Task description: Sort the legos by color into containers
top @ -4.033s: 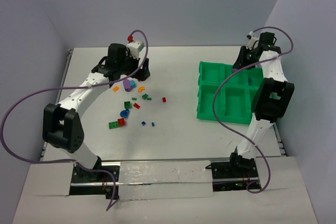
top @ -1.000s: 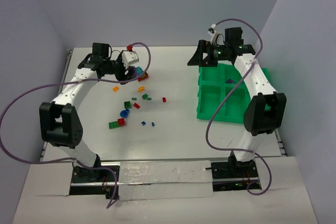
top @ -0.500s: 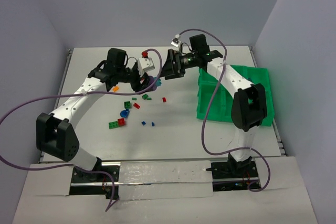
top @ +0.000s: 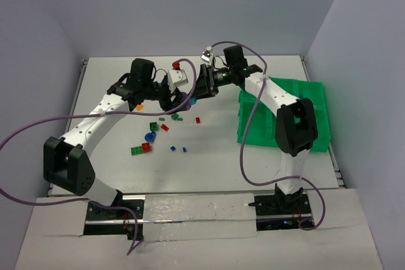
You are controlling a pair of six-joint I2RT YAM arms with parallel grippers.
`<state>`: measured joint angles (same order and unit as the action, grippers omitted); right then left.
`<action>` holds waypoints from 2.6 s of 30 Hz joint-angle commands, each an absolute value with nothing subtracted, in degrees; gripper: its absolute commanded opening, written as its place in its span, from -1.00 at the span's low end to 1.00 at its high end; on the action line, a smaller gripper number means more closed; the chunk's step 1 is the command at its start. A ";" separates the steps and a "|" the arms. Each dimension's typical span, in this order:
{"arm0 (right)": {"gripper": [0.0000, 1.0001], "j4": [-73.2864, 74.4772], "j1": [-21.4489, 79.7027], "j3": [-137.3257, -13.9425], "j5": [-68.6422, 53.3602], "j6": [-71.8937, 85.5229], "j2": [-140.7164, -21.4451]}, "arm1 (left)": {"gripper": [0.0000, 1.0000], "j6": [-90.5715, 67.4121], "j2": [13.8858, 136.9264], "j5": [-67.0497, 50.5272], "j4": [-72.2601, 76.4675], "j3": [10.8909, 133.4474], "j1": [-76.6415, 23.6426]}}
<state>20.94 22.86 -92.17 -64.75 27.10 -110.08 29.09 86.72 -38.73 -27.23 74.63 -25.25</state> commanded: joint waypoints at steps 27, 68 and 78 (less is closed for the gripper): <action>-1.00 19.10 13.63 -87.98 -71.86 29.81 -109.51 | -1.00 29.97 83.10 -34.15 -21.27 69.57 -25.49; 0.14 43.59 -22.69 -101.36 -6.44 -16.41 -112.10 | -0.99 28.36 90.84 -32.98 -19.36 76.62 -27.33; 1.00 49.82 -20.04 -104.39 -17.27 -12.40 -104.67 | -0.99 27.07 88.66 -33.40 -18.55 74.85 -28.25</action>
<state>47.34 -21.98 -100.09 -9.06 -14.74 -111.72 28.55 90.78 -33.01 -21.57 73.47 -27.29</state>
